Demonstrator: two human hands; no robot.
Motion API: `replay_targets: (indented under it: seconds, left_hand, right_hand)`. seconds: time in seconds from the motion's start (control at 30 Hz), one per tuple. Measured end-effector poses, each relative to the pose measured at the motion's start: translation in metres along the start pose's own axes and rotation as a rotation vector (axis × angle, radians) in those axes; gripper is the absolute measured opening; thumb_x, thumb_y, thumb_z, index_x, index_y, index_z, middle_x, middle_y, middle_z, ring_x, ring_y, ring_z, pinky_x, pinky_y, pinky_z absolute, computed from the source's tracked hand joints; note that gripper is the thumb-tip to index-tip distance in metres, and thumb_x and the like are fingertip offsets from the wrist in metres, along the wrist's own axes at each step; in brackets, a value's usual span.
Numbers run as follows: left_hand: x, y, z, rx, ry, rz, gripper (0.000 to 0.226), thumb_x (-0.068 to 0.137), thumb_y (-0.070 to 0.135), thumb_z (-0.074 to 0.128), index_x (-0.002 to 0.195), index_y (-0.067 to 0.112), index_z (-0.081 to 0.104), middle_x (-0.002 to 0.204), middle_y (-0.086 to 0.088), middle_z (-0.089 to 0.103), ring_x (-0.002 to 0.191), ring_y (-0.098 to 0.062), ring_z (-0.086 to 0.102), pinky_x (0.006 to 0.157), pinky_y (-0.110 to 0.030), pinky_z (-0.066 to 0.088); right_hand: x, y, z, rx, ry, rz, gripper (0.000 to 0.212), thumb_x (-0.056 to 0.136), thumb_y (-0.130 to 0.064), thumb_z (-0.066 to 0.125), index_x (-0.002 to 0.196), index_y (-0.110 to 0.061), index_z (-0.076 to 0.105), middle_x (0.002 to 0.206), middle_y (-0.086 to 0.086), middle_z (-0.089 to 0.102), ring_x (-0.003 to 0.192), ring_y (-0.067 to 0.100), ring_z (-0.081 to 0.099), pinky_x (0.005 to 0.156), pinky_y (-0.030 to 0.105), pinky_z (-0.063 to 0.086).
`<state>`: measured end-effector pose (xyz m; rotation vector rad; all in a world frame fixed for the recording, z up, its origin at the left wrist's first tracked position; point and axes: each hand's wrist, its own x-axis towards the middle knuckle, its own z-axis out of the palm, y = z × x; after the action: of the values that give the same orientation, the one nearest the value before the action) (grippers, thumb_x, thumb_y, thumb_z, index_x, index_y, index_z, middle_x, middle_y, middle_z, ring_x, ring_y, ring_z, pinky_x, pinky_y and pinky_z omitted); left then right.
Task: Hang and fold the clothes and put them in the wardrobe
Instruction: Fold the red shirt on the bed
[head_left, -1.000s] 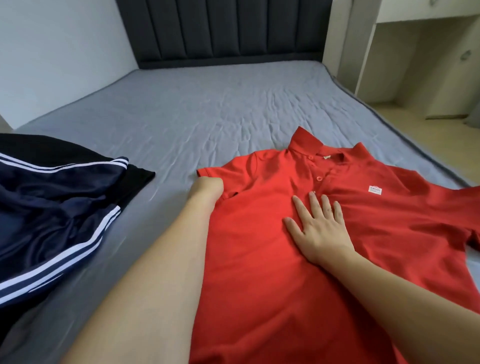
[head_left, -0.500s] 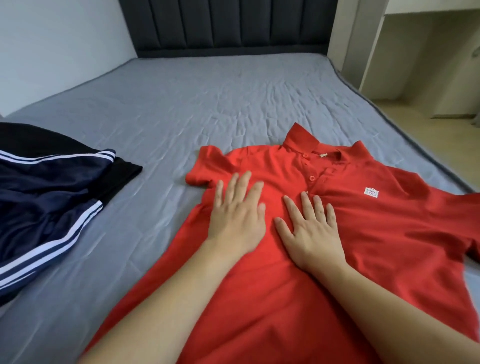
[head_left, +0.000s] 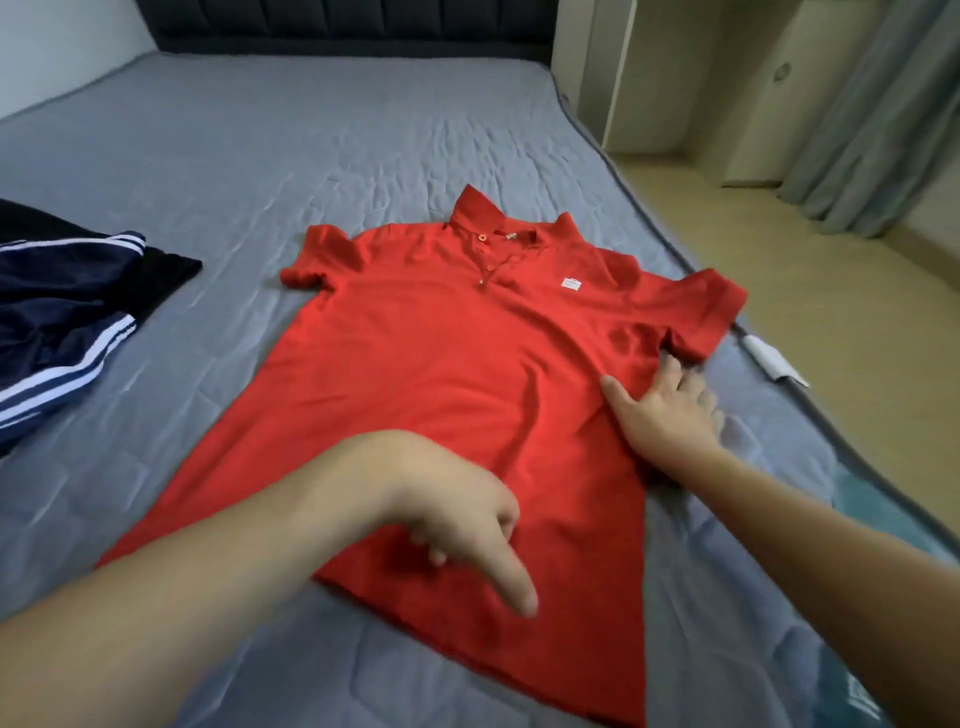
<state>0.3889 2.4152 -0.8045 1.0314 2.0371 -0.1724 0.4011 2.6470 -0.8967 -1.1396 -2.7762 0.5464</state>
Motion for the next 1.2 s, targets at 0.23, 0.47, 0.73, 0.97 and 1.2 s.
replay_targets:
  seconds: [0.23, 0.47, 0.73, 0.97, 1.2]
  left_hand:
    - [-0.007, 0.057, 0.047, 0.415, 0.075, 0.063, 0.033, 0.087, 0.034, 0.057, 0.095, 0.004, 0.070, 0.087, -0.016, 0.069, 0.076, -0.032, 0.064, 0.067, -0.037, 0.054]
    - [0.001, 0.057, 0.038, -0.177, -0.340, 0.158, 0.019, 0.093, 0.004, 0.044, 0.080, 0.007, 0.057, 0.067, -0.005, 0.059, 0.056, -0.016, 0.058, 0.052, -0.025, 0.047]
    - [0.053, -0.074, 0.043, -0.071, 0.922, -0.381, 0.042, 0.099, 0.037, 0.043, 0.135, 0.015, 0.046, 0.140, -0.009, 0.045, 0.133, -0.028, 0.040, 0.111, -0.036, 0.029]
    - [0.058, -0.114, 0.046, -0.006, 0.784, -0.314, 0.066, 0.097, 0.059, 0.027, 0.154, 0.030, 0.012, 0.163, -0.001, 0.006, 0.150, -0.021, 0.002, 0.121, -0.043, -0.004]
    - [0.118, -0.121, -0.027, -0.146, 0.727, -0.416, 0.072, 0.096, 0.065, 0.020, 0.156, 0.032, -0.001, 0.164, 0.001, -0.009, 0.150, -0.021, -0.012, 0.119, -0.050, -0.010]
  right_hand:
    - [-0.001, -0.010, -0.038, 0.530, -0.409, 0.092, 0.011, 0.090, -0.010, 0.050, 0.079, -0.012, 0.051, 0.058, 0.006, 0.053, 0.041, 0.018, 0.050, 0.033, 0.023, 0.044]
    - [0.010, -0.004, -0.050, -0.353, -0.227, -0.219, 0.039, 0.087, -0.014, 0.049, 0.121, 0.006, 0.052, 0.109, 0.022, 0.062, 0.094, 0.035, 0.065, 0.077, 0.036, 0.052]
    - [-0.014, -0.043, 0.025, -0.263, -0.171, -0.633, 0.066, 0.095, -0.062, 0.024, 0.152, -0.029, 0.019, 0.160, 0.008, 0.014, 0.147, 0.029, 0.010, 0.118, 0.047, 0.002]
    - [0.033, -0.059, 0.055, -0.232, -0.146, -0.564, 0.079, 0.084, -0.074, 0.003, 0.153, -0.035, -0.002, 0.162, 0.005, -0.007, 0.149, 0.025, -0.011, 0.117, 0.046, -0.014]
    - [0.091, -0.081, 0.057, -0.247, -0.073, -0.518, 0.088, 0.081, -0.076, 0.001, 0.155, -0.028, -0.001, 0.162, 0.008, -0.008, 0.148, 0.024, -0.012, 0.117, 0.045, -0.015]
